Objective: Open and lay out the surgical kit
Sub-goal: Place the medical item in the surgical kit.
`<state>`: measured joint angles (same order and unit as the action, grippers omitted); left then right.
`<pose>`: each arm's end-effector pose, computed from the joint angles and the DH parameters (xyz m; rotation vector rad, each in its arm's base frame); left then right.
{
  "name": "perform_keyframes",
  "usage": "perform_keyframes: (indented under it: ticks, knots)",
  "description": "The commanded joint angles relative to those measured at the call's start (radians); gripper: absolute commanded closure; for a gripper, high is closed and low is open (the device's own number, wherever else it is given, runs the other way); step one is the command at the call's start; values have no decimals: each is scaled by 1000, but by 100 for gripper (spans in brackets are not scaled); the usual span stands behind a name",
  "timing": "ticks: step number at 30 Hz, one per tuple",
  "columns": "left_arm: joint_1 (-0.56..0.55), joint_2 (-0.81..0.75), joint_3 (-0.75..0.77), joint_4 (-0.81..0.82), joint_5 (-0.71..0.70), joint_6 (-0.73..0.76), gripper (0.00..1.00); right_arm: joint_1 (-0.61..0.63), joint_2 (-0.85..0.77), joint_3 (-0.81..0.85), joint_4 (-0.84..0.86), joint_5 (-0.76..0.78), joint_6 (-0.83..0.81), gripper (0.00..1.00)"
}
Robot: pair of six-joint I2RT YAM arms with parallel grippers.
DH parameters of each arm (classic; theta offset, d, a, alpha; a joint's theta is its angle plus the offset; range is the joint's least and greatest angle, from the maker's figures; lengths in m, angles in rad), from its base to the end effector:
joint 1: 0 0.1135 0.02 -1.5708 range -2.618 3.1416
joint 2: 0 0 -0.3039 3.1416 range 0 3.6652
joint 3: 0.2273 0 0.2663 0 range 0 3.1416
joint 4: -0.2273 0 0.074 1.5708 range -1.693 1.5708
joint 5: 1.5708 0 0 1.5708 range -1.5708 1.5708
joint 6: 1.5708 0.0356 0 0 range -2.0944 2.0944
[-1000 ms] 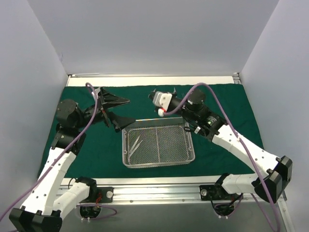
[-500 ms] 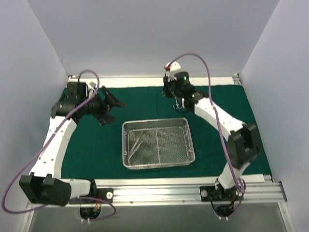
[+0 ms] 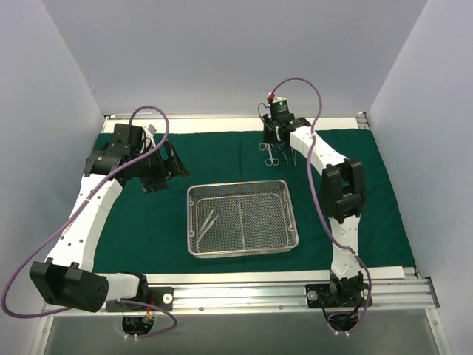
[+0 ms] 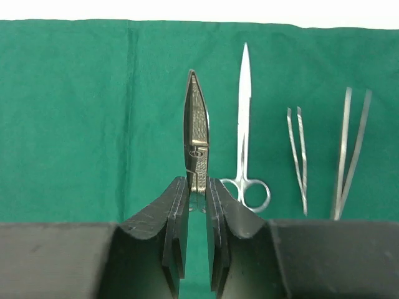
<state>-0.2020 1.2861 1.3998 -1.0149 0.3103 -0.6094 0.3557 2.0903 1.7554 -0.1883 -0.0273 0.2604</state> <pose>0.2453 -0.0613 0.4096 -0.3804 2.5283 -0.7174 0.4970 0.1857 0.2940 -0.1176 2.1158 0.3987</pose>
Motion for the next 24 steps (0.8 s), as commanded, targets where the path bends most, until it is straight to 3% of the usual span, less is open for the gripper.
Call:
perform_keyframes:
  ticks: [1,9,13,15,19,24]
  knots:
    - [-16,44,27,15,6,83,6,11,80,191,-167,-46,26,100]
    - [-121,166,119,-39,-25,177,6,22,273,461,-422,-72,40,100]
    - [-151,196,140,-56,-30,209,0,32,358,562,-531,-94,37,100]
    - [-166,205,151,-60,-31,227,10,32,382,572,-551,-108,36,99]
    - [-188,223,165,-79,-43,253,18,28,401,582,-539,-111,17,98]
    - [-195,223,166,-77,-31,254,20,22,456,630,-553,-135,-18,98]
